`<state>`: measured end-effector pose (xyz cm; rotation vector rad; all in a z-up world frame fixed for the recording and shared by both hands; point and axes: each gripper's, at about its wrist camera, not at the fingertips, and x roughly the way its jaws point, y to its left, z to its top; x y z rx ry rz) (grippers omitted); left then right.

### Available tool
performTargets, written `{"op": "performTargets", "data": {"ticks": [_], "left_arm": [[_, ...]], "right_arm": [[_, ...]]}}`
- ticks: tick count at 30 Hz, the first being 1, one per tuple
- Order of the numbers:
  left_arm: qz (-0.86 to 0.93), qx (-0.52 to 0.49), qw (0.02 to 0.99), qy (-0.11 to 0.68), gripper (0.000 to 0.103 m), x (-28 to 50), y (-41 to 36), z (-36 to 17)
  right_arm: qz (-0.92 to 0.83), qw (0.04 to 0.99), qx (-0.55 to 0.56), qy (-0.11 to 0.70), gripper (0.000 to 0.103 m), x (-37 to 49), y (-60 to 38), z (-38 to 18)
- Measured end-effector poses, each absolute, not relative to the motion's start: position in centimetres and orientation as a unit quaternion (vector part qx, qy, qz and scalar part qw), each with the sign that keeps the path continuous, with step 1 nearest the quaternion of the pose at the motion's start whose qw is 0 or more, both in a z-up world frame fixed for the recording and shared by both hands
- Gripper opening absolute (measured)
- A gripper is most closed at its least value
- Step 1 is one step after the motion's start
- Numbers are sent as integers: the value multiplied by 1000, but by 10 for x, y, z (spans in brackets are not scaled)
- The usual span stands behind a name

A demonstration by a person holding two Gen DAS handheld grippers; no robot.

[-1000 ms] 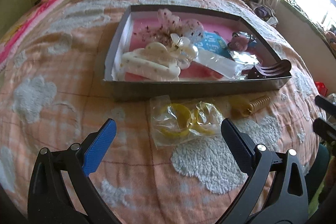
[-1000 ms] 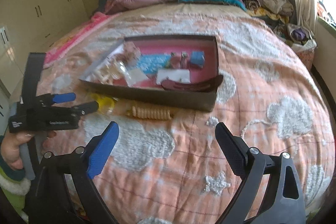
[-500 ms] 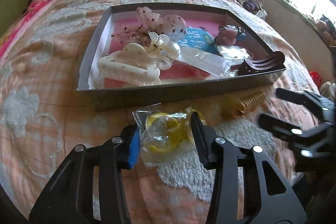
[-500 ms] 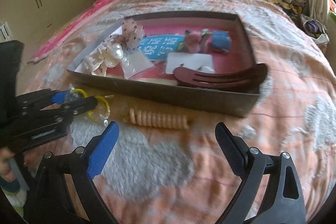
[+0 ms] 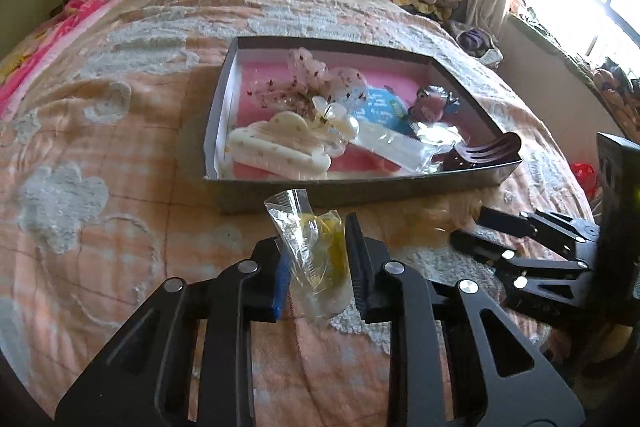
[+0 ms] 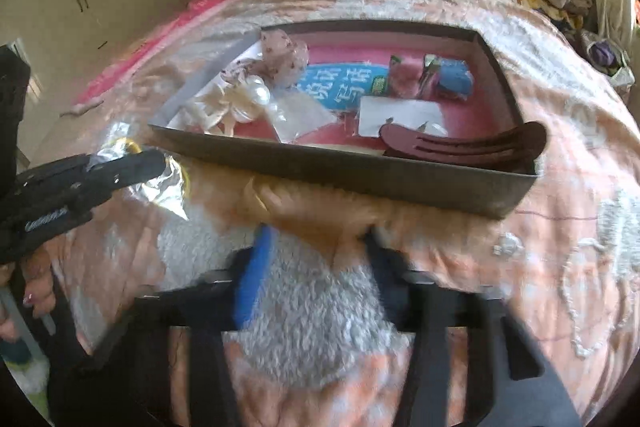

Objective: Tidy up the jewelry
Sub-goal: 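Grasp the yellow hair-tie bag with the left gripper while the right grasps the beige spiral tie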

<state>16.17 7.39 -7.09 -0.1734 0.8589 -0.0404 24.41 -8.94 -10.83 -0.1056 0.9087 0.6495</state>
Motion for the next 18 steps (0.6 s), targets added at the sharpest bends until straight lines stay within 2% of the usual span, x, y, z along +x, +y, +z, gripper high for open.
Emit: {"op": "performTargets", "data": {"ticks": [4,6,7,8,10,13,15,16,18], "left_arm": [[-21,-81,907,413,14,161,72,-68],[-19,-83,907,413,14,161,72,-67],[-20,-84,907,412,14,161,73,-67],[-19,-85,908,409,14,160,73,-65],[-17,-87,910,406,14,158,74,-62],[-14,-91,912,399,14,155,78,-57],[-13,-92,913,396,14,153,80,-54],[-12,-93,914,395,14,153,80,-52],[-12,-95,915,393,14,153,80,-48]], "right_arm": [[309,851,-53,421,21,238,-94,-99],[313,848,-49,425,25,238,-97,-99],[322,843,-41,428,34,238,-97,-98],[332,840,-38,427,48,237,-96,-98],[355,833,-57,422,53,233,-86,-99],[371,822,-109,419,53,232,-63,-111],[371,813,-129,430,41,233,-51,-123],[374,810,-134,431,16,233,-47,-128],[372,813,-137,427,16,230,-45,-127]]}}
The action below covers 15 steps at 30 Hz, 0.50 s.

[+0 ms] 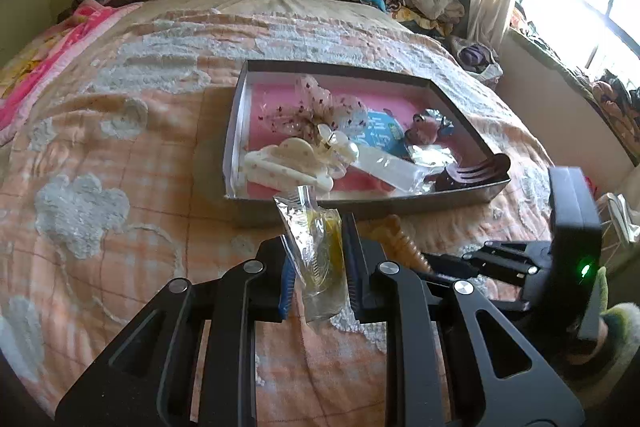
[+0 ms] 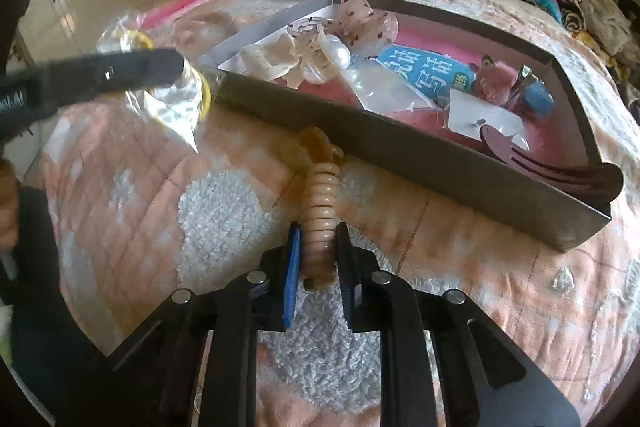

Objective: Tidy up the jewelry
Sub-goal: 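Grasp the yellow hair-tie bag with the left gripper while the right grasps the beige spiral tie, then carry the hair-tie bag and spiral tie into the pink tray and release both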

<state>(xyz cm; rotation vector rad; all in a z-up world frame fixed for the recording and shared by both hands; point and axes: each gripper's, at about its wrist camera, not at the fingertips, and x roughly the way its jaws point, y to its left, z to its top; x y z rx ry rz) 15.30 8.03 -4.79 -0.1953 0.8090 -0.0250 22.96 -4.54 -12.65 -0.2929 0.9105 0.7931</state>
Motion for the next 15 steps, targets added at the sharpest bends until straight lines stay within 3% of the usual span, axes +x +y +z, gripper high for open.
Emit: {"op": "performTargets", "data": {"ticks": [7,15], "left_arm": [[-17,-82,923,377,13,158,74,-25],[-31,-60,931,358,14,179,59,0]], "right_arm": [[391,839,-57,374,16,217,-86,-62],[346,892,-37,289,16,230,-136,12]]}}
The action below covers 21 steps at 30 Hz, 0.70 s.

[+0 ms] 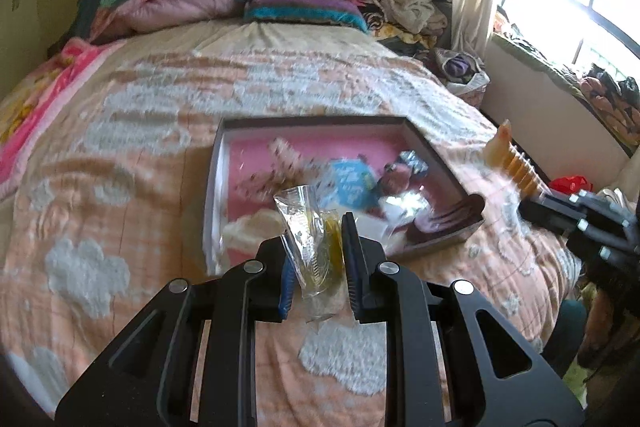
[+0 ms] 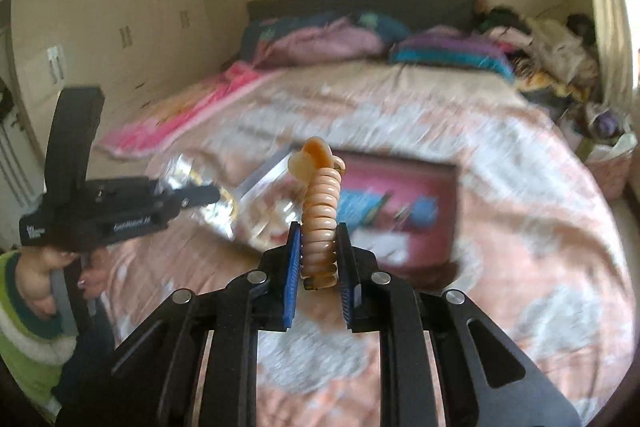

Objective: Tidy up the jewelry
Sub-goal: 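Carry the hair-tie bag and spiral tie into the pink tray and release both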

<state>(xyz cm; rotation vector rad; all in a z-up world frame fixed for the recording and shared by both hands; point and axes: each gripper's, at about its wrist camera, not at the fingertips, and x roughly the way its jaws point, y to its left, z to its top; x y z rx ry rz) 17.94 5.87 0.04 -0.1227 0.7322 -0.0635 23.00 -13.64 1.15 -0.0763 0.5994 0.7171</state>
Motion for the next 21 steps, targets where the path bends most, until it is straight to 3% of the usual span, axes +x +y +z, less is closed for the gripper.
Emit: {"op": "performTargets", "data": {"ticks": [9,21], "left_arm": [[-54,-34,939,337,14,212,36,27],[-65,-35,930,360,14,252,25,1]], "right_arm": [[295,923,-14,248,16,261,-179,49],[279,914,5,296,16,297,-173,8]]}}
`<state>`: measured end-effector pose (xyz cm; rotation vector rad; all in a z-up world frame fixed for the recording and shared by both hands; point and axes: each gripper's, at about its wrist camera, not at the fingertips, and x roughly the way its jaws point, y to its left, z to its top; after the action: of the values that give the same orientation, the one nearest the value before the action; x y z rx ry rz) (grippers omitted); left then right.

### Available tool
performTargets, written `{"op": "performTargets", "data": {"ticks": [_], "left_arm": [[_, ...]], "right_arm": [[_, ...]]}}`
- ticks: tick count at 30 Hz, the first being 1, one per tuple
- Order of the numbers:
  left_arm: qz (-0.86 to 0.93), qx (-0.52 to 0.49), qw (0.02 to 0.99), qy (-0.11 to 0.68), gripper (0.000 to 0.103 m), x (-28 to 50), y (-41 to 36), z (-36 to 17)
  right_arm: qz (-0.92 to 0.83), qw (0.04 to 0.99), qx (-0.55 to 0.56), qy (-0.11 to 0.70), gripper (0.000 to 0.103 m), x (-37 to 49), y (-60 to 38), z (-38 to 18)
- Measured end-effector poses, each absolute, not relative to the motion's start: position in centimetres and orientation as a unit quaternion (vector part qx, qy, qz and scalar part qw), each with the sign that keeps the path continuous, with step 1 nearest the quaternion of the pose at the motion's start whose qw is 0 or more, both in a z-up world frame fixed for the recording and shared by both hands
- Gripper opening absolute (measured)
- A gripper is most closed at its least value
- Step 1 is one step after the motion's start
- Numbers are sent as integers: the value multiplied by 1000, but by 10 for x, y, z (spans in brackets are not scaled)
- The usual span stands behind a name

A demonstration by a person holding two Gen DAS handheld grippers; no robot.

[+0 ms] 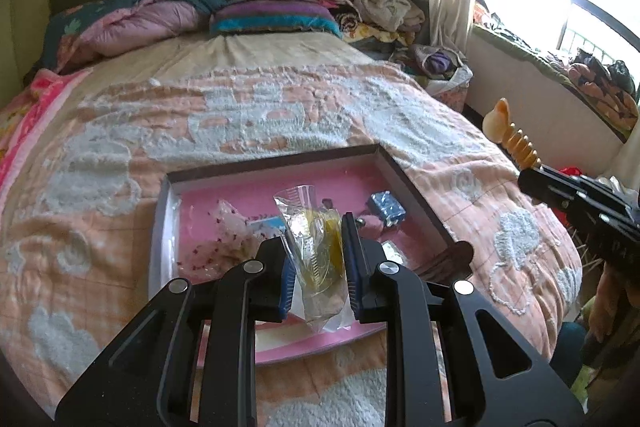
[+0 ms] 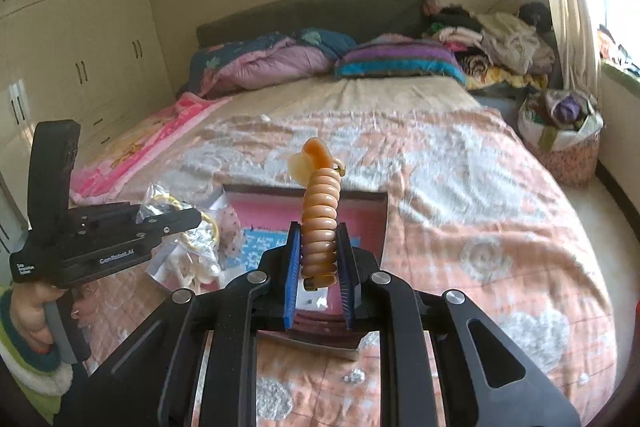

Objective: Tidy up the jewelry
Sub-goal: 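Carry the hair-tie bag and spiral tie into the pink tray and release both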

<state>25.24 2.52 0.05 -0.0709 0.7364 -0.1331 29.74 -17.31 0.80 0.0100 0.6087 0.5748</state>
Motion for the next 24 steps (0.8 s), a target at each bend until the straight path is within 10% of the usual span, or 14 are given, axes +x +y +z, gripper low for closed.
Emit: {"op": "performTargets", "data": {"ticks": [16,24], "left_arm": [[-56,-32,911,408,21,266,22,-50],[-47,-27,921,385,50,244,18,-26]], "right_arm": [[257,887,-20,384,18,319,-143,-67],[259,906,-16,335,56,284,-159,-30]]}}
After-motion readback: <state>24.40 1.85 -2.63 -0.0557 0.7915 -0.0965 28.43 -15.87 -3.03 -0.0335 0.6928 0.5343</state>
